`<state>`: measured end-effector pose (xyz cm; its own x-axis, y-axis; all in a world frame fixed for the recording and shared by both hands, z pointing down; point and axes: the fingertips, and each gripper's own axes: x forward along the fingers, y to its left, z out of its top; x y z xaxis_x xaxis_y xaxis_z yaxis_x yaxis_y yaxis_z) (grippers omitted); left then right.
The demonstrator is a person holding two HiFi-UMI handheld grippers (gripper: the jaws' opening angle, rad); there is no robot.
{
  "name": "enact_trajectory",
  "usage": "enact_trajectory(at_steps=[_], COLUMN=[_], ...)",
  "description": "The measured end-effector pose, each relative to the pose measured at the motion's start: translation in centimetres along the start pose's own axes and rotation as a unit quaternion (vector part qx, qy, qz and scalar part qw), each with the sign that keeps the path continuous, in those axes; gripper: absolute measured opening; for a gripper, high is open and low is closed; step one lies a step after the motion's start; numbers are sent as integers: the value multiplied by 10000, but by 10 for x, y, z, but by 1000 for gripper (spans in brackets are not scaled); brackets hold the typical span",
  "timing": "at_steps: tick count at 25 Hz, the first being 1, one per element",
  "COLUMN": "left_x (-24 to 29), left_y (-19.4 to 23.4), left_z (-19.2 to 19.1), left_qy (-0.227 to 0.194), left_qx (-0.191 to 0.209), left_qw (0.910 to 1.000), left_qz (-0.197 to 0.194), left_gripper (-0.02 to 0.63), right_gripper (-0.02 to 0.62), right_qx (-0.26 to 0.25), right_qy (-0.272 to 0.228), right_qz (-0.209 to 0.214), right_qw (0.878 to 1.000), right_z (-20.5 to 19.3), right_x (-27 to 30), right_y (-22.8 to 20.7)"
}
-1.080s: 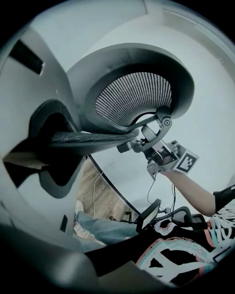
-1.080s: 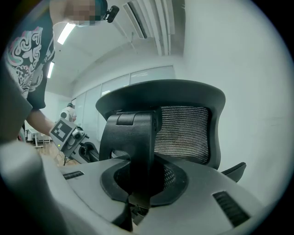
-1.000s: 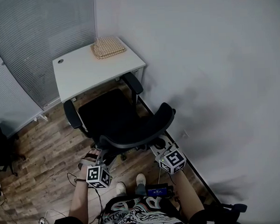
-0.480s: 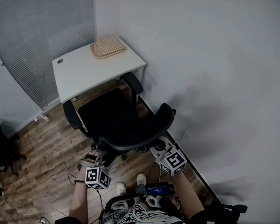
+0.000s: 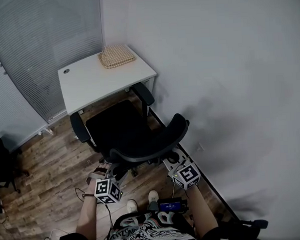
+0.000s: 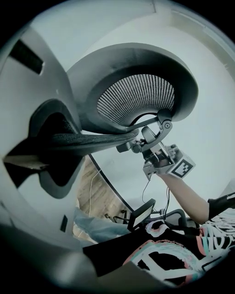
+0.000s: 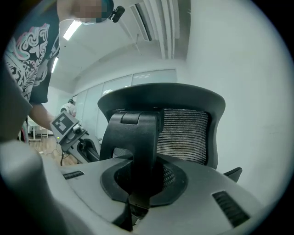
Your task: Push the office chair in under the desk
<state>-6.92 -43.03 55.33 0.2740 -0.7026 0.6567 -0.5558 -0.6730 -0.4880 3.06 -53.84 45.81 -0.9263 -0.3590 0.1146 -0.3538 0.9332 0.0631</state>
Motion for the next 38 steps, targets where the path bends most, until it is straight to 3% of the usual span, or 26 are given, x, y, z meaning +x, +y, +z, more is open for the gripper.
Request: enact_trajectory(at_steps=[3, 6, 10, 16, 19, 24, 26, 28, 29, 30, 33, 34, 35, 37, 38], left_x=[-2, -4, -9, -35, -55, -90, -103, -110, -111, -112, -117, -120, -124, -133, -138], left_y=[-3, -10, -12, 9, 28, 49, 59, 68, 70, 69, 56, 50, 43, 29, 20], left_z=[-1, 1, 1, 11, 20, 29, 31, 35, 39, 43, 63, 71, 80, 96, 104], left_qy=[-3, 10, -84, -981, -1545, -2571, -2765, -2912, -2952, -2943, -2834, -2927, -3105, -3482, -3578], left_qx=[-19, -26, -75, -541, -874, -1850, -2322, -2923, -3188, -3351, -3388, -3492, -3737, -4370, -4532], left_qw=[9999, 9993, 9985, 9936, 9839, 9445, 9254, 9007, 8897, 8836, 8859, 8808, 8676, 8274, 8154], left_qz=[-136, -377, -528, -148, 221, 870, 1151, 1362, 1405, 1430, 1420, 1288, 1063, 564, 410], left_gripper=[159, 232, 254, 282, 272, 236, 163, 35, 29, 29, 29, 29, 29, 29, 29], right_gripper=[40, 49, 58, 78, 78, 64, 61, 34, 34, 34, 34, 34, 34, 32, 32], right_qx=[12, 124, 243, 271, 518, 974, 940, 799, 741, 705, 630, 612, 600, 566, 544], right_qy=[40, 43, 119, 225, 15, -429, -458, -381, -331, -296, -310, -331, -333, -285, -262], right_qz=[-197, -357, -666, -1286, -1712, -2421, -2600, -2657, -2663, -2666, -2820, -2906, -2975, -3054, -3071], right_qw=[9998, 9993, 9974, 9911, 9839, 9644, 9599, 9600, 9605, 9608, 9568, 9543, 9522, 9501, 9498], right_z=[1, 2, 3, 8, 12, 15, 17, 17, 17, 17, 20, 21, 23, 24, 24], right_x=[-1, -11, -23, -53, -84, -126, -132, -135, -137, -139, -153, -161, -170, -192, -204], right_y=[0, -2, 0, 0, 2, 8, 13, 20, 24, 30, 50, 57, 64, 78, 86])
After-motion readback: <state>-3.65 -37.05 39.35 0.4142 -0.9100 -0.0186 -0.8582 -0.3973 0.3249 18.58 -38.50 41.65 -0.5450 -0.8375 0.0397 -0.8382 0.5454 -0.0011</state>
